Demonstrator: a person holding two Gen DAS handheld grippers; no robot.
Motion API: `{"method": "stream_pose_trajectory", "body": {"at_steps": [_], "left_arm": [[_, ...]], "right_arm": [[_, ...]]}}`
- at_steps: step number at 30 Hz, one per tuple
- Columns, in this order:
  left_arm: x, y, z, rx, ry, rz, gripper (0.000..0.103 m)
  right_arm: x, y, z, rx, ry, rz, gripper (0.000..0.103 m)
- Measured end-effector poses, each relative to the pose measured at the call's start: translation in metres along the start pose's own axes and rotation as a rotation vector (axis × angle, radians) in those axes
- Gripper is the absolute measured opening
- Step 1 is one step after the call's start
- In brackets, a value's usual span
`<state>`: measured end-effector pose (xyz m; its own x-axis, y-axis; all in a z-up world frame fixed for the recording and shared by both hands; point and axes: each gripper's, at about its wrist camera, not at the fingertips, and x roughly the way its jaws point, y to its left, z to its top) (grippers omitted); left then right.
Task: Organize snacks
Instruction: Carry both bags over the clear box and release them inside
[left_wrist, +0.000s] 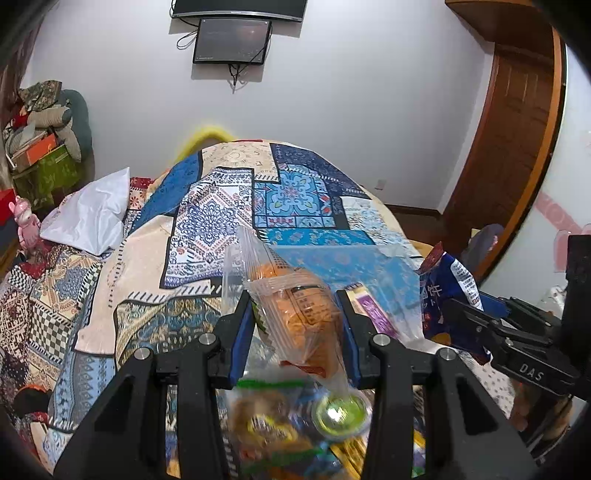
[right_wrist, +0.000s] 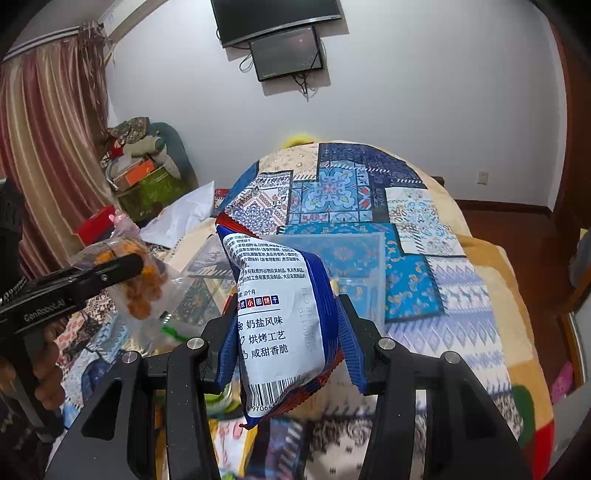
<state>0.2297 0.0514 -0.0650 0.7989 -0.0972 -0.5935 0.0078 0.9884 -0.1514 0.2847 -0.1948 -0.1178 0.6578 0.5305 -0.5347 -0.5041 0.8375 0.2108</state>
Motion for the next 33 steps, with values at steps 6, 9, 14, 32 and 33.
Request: {"method": "stream_pose_trajectory", "body": {"at_steps": [6,9,14,32,33], "left_arm": [[0.036,0.007,0.002,0.001,0.023,0.041,0.042],[0.055,0.012,0.0,-0.008,0.054,0.057,0.042],[0.076,0.014,-0.005,-0.017,0.094,0.06,0.043],[0.028,0.018,-0.009,-0.03,0.09,0.079,0.066],[0.019,0.018,-0.01,-0.023,0.081,0.085,0.066]], "right_arm": [[0.031,0.003,0.006,-0.023,0.041,-0.001,0.045],[0.049,0.004,0.007,-0.025,0.066,0.003,0.045],[0.073,0.003,0.004,-0.023,0.11,0.003,0.045],[0.045,-0.003,-0.002,0.002,0.133,-0.009,0.059],[0.038,-0.002,-0.002,-0.001,0.128,-0.008,0.059]]}}
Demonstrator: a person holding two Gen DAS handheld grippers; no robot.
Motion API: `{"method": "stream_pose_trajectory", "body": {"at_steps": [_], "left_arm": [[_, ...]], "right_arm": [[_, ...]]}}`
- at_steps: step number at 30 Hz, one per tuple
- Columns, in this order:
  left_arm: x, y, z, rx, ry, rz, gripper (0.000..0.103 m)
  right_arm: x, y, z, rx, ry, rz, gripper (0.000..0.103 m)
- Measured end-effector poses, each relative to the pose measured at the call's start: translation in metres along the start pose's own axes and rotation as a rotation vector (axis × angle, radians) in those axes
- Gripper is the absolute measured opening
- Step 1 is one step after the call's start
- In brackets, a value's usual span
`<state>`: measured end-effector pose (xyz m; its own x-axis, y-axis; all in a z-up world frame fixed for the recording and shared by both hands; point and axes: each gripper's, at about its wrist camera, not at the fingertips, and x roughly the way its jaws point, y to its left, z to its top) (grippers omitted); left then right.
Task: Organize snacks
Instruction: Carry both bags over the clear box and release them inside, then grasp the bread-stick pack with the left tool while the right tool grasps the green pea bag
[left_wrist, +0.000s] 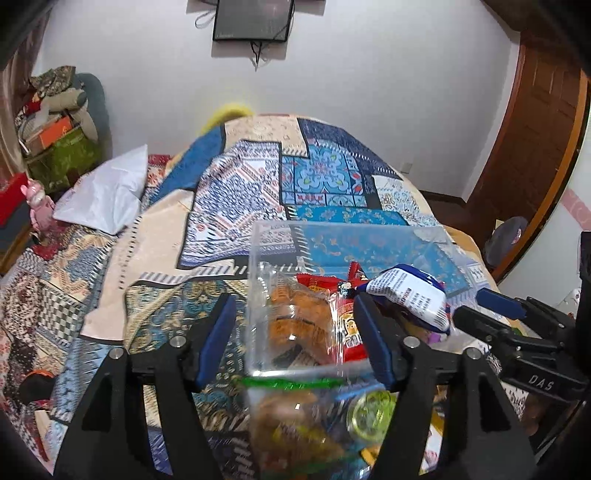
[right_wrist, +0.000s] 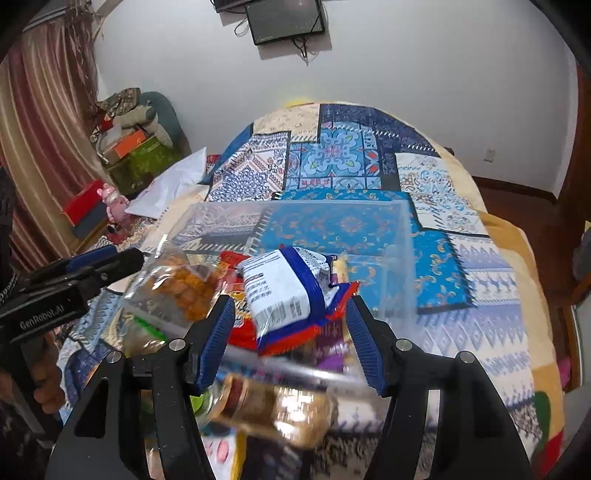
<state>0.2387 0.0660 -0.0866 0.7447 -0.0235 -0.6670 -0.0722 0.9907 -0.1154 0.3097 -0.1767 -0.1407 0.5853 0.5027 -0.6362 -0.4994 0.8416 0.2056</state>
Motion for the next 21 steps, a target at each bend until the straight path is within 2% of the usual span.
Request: {"method": "stream_pose_trajectory", "body": {"at_steps": [5,10,13,21], "left_arm": [[-0.036,0.004,-0.013,0.018,-0.011,0.007,0.075],[-0.059,0.009,-0.04,0.027,0.014,0.013,0.075],[-0.067,0.014,-0.063,0.024,0.047,0.01,0.075],[-0.07,0.022,-0.132,0.025,0.164,0.019,0.075]], "right_arm": [[-0.032,0.007,-0.01,-0.02,-0.031,-0.006,0.062],[-0.057,0.017,-0.03,-0.048,-0.046,-0.008,0.065],[-0.064,0.024,-0.049,-0.069,-0.027,0.012,0.072],[-0.059,0.03,-0.104,-0.066,0.067,0.03,0.072]]}}
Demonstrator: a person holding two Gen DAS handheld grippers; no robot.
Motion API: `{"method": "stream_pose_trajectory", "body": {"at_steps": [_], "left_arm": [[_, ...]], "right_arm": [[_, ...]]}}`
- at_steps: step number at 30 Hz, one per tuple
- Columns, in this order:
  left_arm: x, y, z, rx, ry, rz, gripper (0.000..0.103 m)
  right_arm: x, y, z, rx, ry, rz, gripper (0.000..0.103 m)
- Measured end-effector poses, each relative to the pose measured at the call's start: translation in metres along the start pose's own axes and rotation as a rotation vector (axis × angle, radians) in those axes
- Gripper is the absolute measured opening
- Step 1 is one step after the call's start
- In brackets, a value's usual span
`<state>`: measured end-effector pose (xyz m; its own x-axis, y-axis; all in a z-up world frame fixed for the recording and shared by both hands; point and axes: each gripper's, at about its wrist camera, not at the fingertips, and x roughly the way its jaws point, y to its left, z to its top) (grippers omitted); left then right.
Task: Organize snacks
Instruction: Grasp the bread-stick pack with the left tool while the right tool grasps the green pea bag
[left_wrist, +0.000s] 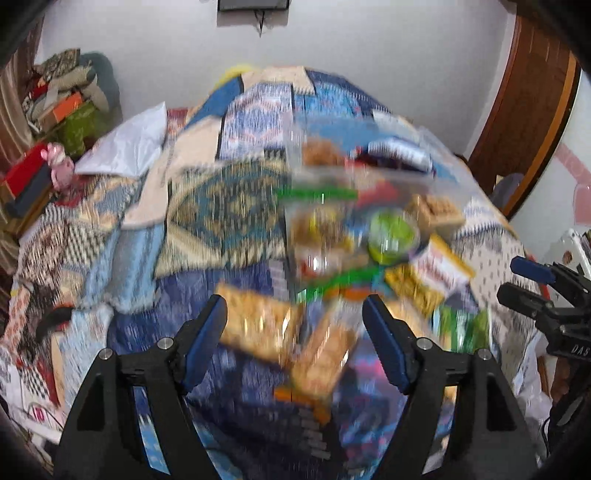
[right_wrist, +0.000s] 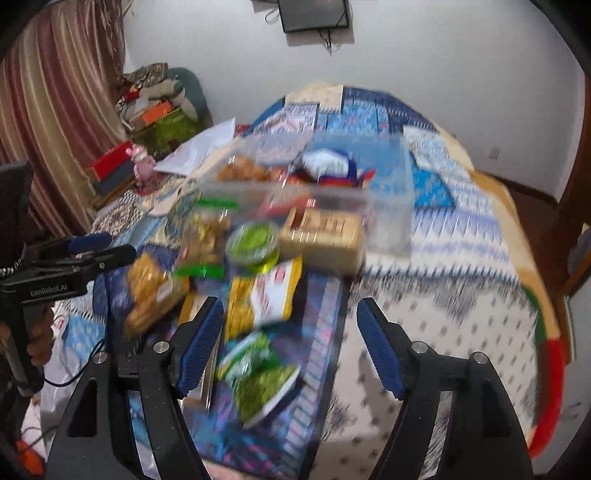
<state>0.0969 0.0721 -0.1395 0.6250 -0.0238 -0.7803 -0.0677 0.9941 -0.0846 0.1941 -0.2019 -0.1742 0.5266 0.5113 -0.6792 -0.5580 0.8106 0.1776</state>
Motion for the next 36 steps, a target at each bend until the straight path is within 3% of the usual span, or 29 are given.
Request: {"method": "stream_pose_trajectory", "body": {"at_steps": [5,9,20,25,27,32,36], "left_arm": [[0.009,-0.002,-0.028,-0.023,0.063,-0.068,0.075],[0.012,-0.015,-0.038,0.014,0.069,-0.097,0.073],[0.032,-0.031,-0.019,0.106,0.044,-0.044,0.073],[0.034,-0.035,-0.02,0.118,0.044,-0.047,0.071],[0.034,-0.036,-0.022,0.105,0.067,-0.092,0.061],[0.043,-0.036,-0.027,0.097,0.073,-0.037,0.061],[0.061,-0.025,-0.024,0.015,0.134,-0.068,0.055]], "right_arm": [[0.008,0.003,-0.025,0.026,0.056,0.011,0.072],[0.017,0.005,-0.04,0.046,0.104,0.037,0.072],[0.033,0.01,-0.044,0.029,0.128,0.051,0.071],[0.03,0.005,-0.045,0.033,0.115,0.052,0.05],[0.028,-0.001,-0.045,0.058,0.113,0.05,0.048],[0.022,-0.014,-0.048,0.102,0.098,0.043,0.047],[0.016,-0.019,-0.053,0.118,0.091,0.045,0.043]]}}
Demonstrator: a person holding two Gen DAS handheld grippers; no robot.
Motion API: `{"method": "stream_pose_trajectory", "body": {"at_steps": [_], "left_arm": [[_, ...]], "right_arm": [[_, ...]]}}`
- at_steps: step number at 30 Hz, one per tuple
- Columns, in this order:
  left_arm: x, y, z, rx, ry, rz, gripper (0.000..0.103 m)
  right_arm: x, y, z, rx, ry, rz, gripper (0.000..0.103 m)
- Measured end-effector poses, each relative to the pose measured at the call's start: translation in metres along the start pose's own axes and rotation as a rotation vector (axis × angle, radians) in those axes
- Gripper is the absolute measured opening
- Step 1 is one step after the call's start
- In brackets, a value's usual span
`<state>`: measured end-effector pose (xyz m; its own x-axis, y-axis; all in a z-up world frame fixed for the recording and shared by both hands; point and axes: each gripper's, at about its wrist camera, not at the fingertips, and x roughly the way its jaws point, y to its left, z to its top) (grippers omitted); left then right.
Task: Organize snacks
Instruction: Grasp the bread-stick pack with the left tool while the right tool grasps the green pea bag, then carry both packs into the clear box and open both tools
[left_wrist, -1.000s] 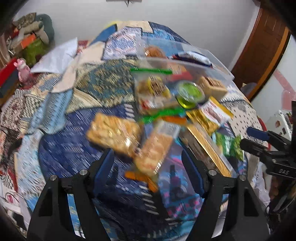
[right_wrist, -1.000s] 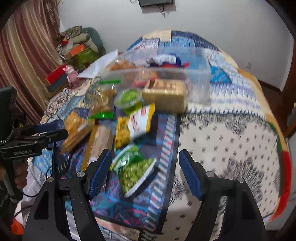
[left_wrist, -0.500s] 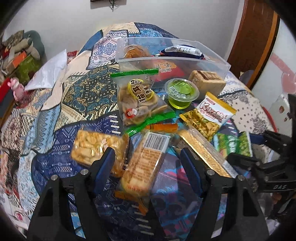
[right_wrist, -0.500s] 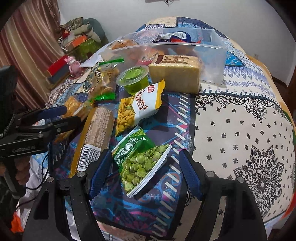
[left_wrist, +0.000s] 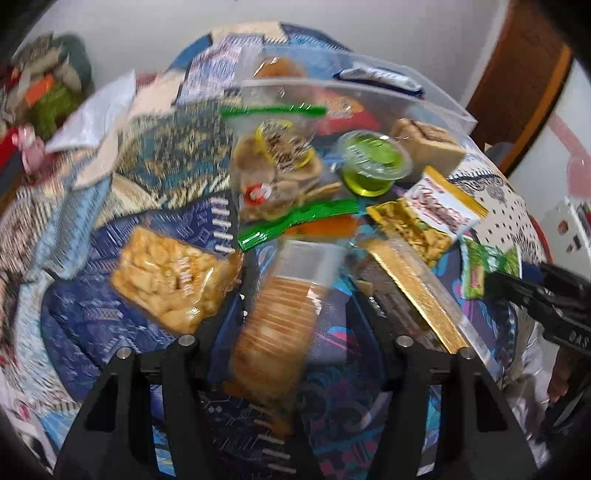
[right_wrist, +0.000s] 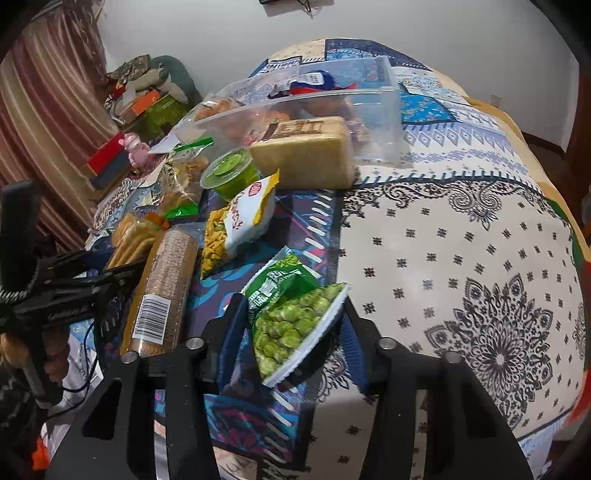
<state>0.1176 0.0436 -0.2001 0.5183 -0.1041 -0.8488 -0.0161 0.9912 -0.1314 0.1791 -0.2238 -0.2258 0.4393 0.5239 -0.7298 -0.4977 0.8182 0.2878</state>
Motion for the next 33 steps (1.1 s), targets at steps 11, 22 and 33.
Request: {"method": "stream_pose_trajectory", "body": {"at_steps": [11,22,33], "left_arm": [[-0.017,-0.008,-0.002,0.018,-0.062,0.019,0.032],[-0.064,-0.006,0.024,-0.005,-0.172,-0.036,0.032],[-0.083,-0.018,0.084,0.007,-0.281,-0.072,0.032]], "right_arm": [[-0.012,0.0,0.002,-0.002,-0.042,0.013,0.04],[-0.04,0.004,0.033,-0.022,-0.15,-0.006,0.04],[-0.05,0.002,0.08,-0.037,-0.262,-0.037,0.04]]}}
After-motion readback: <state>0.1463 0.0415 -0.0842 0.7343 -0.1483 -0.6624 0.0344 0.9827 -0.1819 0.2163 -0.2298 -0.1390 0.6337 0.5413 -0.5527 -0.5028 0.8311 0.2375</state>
